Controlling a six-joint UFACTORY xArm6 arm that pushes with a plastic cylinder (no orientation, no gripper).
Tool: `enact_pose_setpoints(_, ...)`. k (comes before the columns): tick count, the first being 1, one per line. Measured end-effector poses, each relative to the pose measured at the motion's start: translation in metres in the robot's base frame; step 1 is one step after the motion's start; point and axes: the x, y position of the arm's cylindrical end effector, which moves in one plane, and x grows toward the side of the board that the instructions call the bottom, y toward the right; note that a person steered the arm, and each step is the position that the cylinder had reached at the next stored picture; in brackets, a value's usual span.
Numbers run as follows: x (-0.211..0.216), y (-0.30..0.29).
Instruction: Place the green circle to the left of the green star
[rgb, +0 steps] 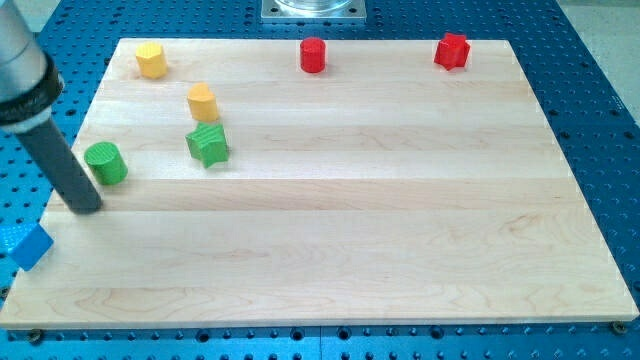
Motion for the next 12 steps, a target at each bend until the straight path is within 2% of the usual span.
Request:
enact_pose_setpoints(1, -0.001, -0.035)
enact_pose_setpoints(2, 0.019, -0.004)
enact_pose_setpoints(3, -0.022, 0.040)
enact_pose_setpoints(4, -0.059, 0.018)
enact_pose_setpoints(5, -0.059, -0.016)
enact_pose_setpoints(6, -0.053, 0.023)
enact_pose_setpoints(7, -0.099, 0.036)
enact_pose_setpoints(8, -0.112, 0.003)
enact_pose_setpoints(9, -0.111, 0.066)
enact_pose_setpoints(10, -0.162, 0.062)
enact_pose_setpoints(11, -0.191, 0.037)
enact_pose_setpoints(12, -0.187, -0.012)
